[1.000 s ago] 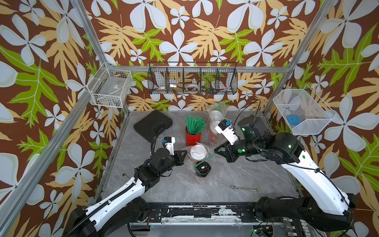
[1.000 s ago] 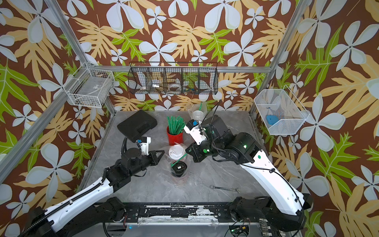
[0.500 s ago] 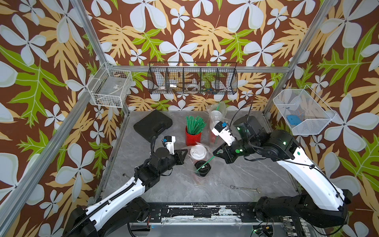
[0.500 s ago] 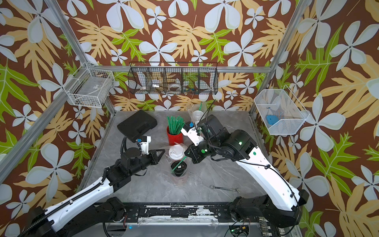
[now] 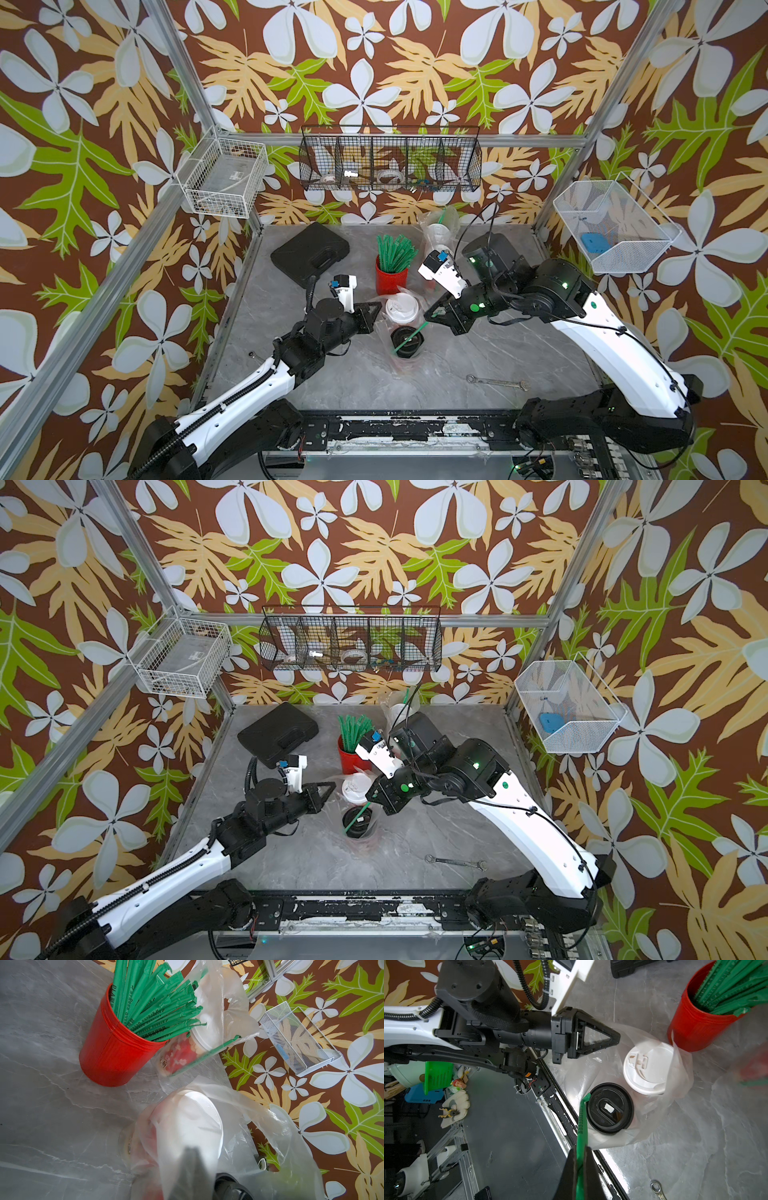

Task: Pack milk tea into plastic carrier bags
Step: Place the straw in the plastic carrier bag.

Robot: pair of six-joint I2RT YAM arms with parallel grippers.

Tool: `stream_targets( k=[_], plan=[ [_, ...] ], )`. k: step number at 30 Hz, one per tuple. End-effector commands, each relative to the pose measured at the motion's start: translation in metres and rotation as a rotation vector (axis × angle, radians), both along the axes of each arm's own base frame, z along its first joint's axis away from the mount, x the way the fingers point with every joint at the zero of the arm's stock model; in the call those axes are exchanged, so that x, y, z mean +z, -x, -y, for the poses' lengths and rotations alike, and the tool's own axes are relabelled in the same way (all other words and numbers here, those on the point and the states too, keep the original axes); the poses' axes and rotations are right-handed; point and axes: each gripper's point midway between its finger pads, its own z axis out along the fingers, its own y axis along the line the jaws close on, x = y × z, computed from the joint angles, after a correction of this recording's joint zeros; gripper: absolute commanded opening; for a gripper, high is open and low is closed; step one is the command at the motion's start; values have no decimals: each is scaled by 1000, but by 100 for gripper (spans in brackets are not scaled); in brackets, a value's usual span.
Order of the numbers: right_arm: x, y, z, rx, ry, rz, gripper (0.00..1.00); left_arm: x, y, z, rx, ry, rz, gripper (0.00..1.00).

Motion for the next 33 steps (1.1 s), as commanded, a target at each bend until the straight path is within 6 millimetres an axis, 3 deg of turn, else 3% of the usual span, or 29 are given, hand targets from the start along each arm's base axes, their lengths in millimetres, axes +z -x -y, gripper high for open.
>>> stream_targets(
  k=[1, 11, 19, 29, 33],
  plan=[
    [-3, 7, 2, 41, 28, -14, 0, 11, -2, 3, -8, 25, 33, 0],
    [-25, 0, 8, 38, 162, -21, 0, 15, -1, 6, -22, 40, 39, 0],
    [-29, -1, -3, 59, 194, 5, 0, 15, 0, 9, -35, 61, 33, 0],
    [-30, -6, -34, 101, 171, 52, 20, 15, 1, 14, -56, 83, 28, 0],
    [-29, -4, -46, 122, 157, 65, 21, 14, 1, 15, -62, 89, 24, 0]
  ],
)
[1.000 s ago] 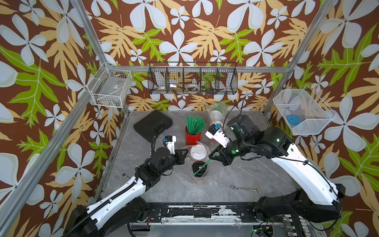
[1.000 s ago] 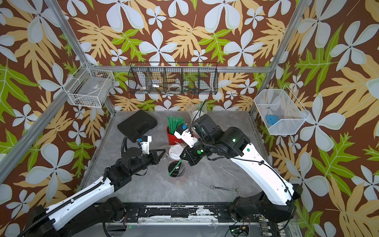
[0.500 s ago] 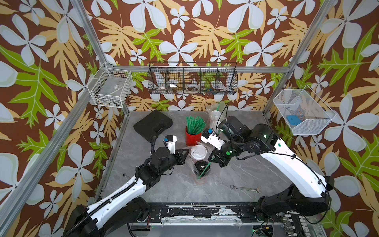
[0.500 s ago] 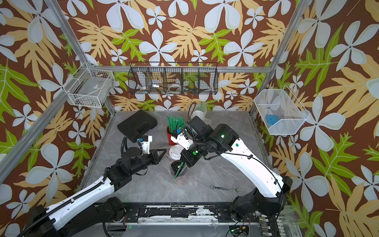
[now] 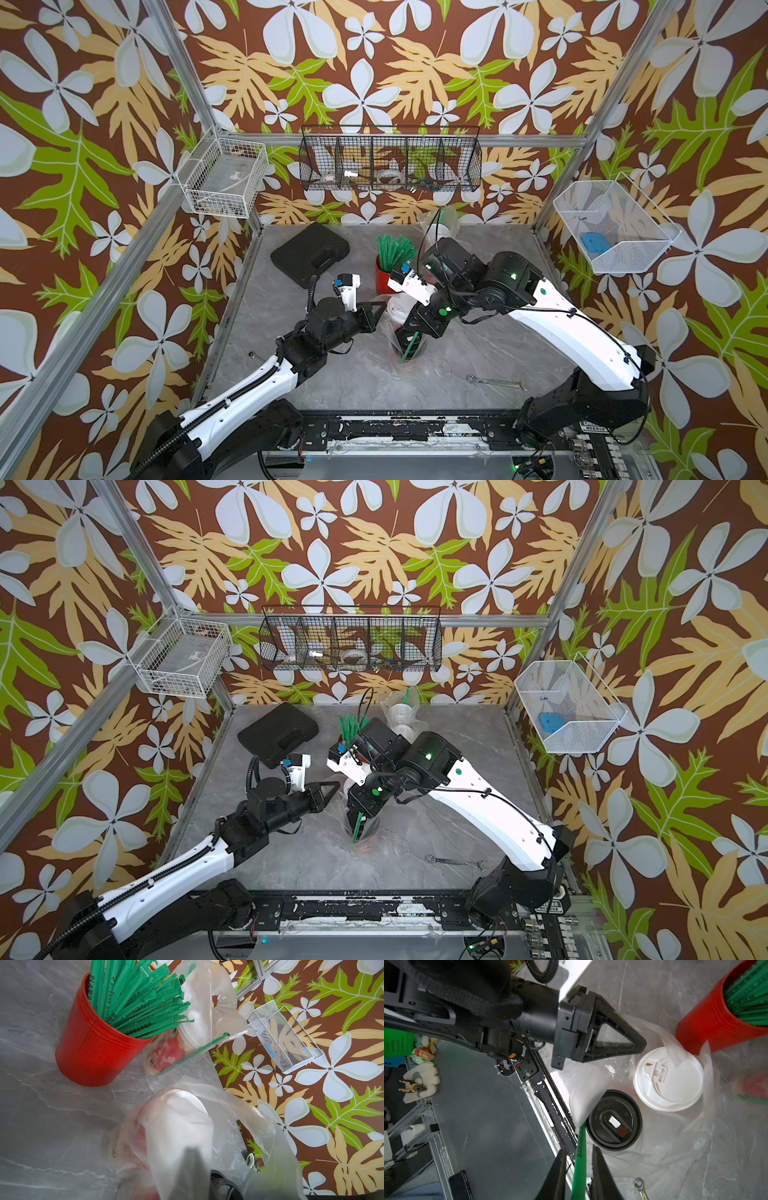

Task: Pack milk tea into plastic carrier bags
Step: Place the straw in the plastic carrier bag.

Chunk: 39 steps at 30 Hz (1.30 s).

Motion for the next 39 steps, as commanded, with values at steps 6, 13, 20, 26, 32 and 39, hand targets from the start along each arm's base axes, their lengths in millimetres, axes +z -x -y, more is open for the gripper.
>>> stream_targets(
  k=[6, 13, 20, 26, 32, 39],
  plan=[
    [8, -4, -21, 9, -81, 38, 10, 10, 1, 3, -11, 40, 29, 0],
    [9, -2, -38, 14, -187, 14, 7, 11, 2, 1, -7, 43, 31, 0],
    [1, 5, -52, 59, -210, -10, 7, 13, 2, 0, -3, 44, 38, 0],
    [-10, 10, -63, 100, -225, -44, 6, 14, 3, -1, -5, 44, 39, 0],
    [-31, 16, -63, 117, -208, -83, 3, 15, 3, -2, 0, 40, 40, 0],
    [-51, 27, -63, 154, -196, -146, 3, 14, 3, -3, 2, 39, 37, 0]
  ],
)
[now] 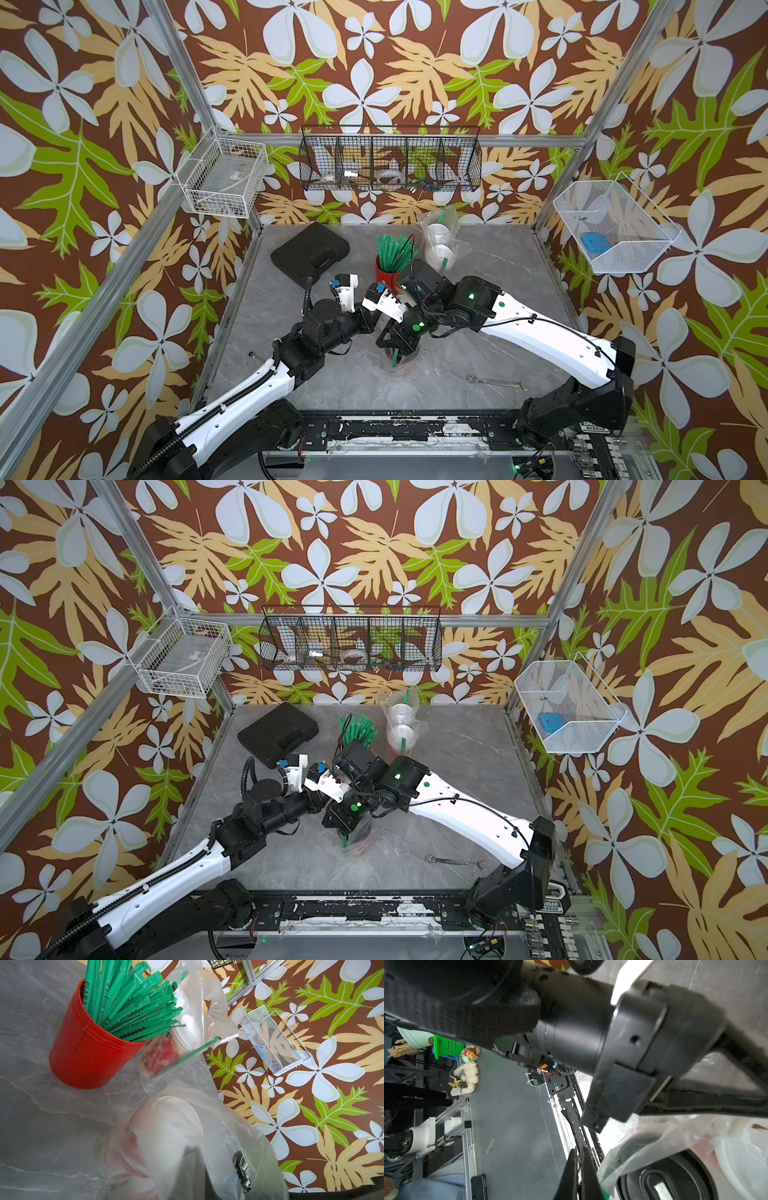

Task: Pack milk tea into plastic carrier bags
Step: Place the straw in the plastic carrier bag.

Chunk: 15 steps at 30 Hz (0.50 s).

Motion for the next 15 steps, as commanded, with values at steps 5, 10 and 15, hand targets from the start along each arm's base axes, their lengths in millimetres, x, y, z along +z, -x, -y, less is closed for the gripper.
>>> stream_targets(
  k=[5, 10, 15],
  plan=[
    [-13, 11, -2, 48, -13, -43, 3, 5, -1, 0, 3, 4, 17, 0],
    [-32, 17, -1, 65, 1, -86, 3, 5, -1, -1, 7, 3, 16, 0],
    [-50, 22, 0, 81, 24, -123, 3, 5, -1, -1, 7, 0, 14, 0]
  ],
)
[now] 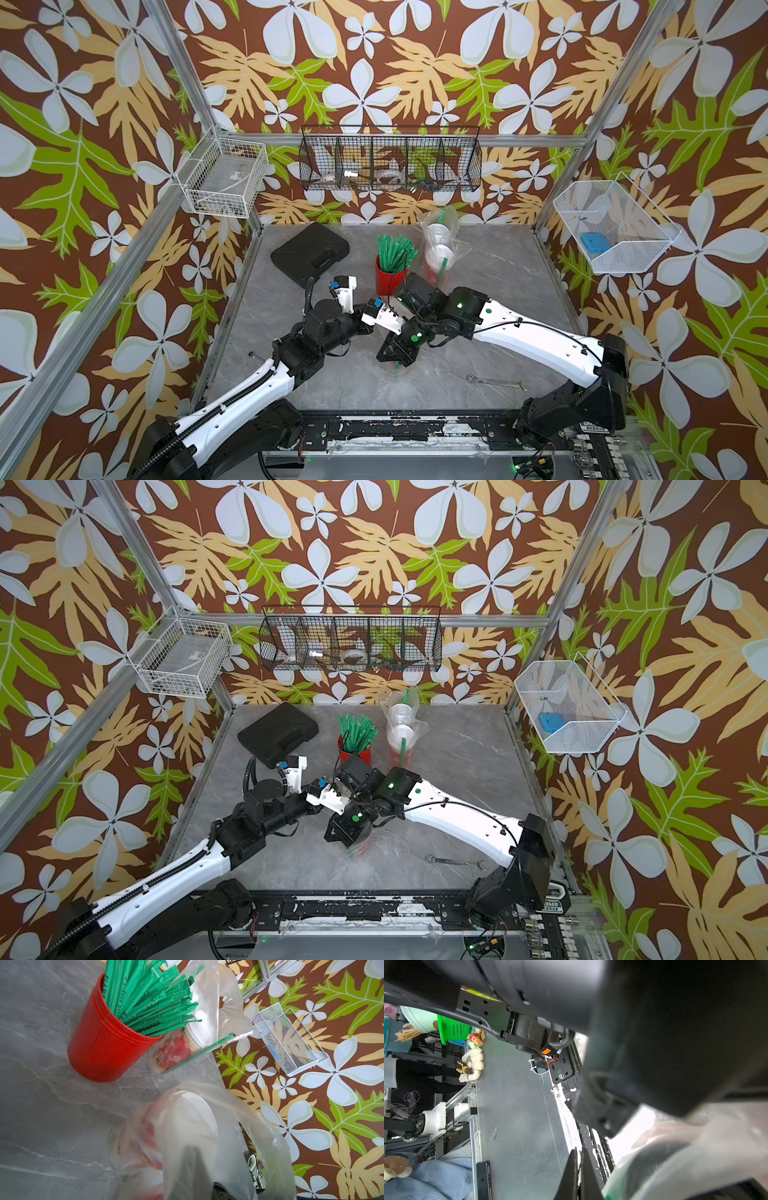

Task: Pack milk tea into plastic carrier bags
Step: Place the straw in the plastic carrier bag.

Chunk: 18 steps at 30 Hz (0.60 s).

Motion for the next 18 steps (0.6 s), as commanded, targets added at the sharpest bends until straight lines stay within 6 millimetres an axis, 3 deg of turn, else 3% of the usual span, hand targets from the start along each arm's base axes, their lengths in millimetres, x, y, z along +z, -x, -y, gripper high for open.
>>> stream_targets(
  k=[1, 12, 15, 18],
  plan=[
    [-11, 7, 1, 17, 16, -46, 3, 18, -2, 3, -8, 38, 55, 0],
    [-31, 15, 10, 44, 55, -70, 9, 17, -2, 3, -7, 26, 50, 0],
    [-21, 9, 10, 38, 59, -19, 13, 18, -2, 3, -8, 27, 52, 0],
    [6, 0, 9, 42, 35, 57, 26, 20, -1, 2, -8, 27, 57, 0]
  ],
)
